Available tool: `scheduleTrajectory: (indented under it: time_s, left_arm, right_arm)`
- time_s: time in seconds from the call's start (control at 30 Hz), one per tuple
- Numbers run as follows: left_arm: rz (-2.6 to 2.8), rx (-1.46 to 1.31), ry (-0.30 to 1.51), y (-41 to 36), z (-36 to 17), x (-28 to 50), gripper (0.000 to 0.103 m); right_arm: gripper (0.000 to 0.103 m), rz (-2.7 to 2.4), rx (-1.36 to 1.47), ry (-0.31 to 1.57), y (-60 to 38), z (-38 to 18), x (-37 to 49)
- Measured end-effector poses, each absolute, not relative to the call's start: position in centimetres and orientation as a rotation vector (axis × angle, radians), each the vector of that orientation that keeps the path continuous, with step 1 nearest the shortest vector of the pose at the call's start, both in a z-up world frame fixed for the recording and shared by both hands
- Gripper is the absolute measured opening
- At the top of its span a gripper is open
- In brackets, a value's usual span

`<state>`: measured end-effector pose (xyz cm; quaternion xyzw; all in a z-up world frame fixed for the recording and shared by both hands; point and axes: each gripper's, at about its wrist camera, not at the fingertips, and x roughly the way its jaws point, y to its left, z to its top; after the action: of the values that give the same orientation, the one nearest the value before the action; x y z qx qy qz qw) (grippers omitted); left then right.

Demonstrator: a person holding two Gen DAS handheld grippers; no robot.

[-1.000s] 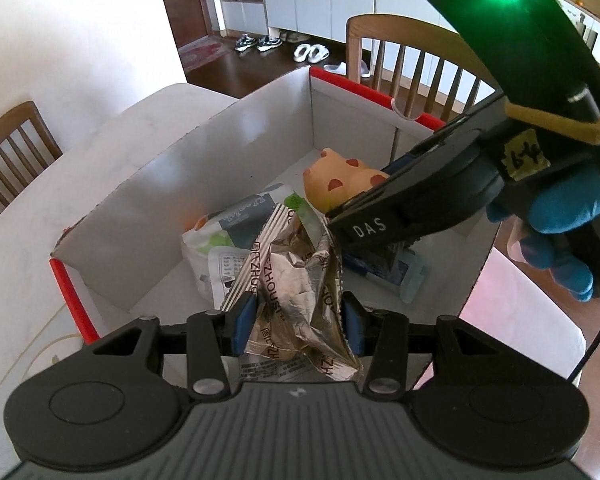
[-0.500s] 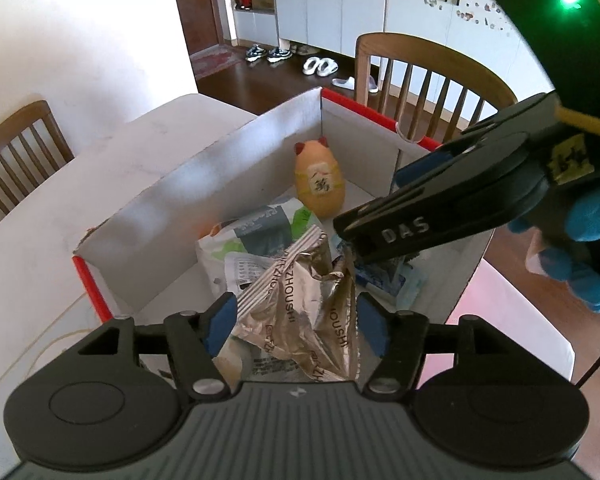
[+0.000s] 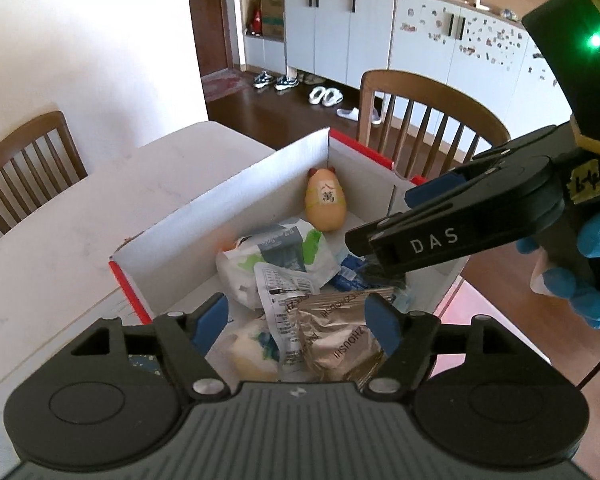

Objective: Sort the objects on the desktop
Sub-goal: 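Open left tool to drop the foil wrapper while right tool releases the pig toy in the box, then withdraw both open tools from the red box back over the table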

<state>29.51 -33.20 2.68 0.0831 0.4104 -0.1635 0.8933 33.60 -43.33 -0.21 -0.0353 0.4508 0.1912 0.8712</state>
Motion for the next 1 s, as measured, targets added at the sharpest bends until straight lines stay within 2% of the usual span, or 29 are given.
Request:
scheduleTrajectory:
  time_s: [1.0]
  left_arm:
    - [-0.38,0.07,0.751,-25.6,7.5,21.3,0.075]
  right_arm:
    - [0.071,0.383,-0.005,0.864,-39.2,4.3,25.6]
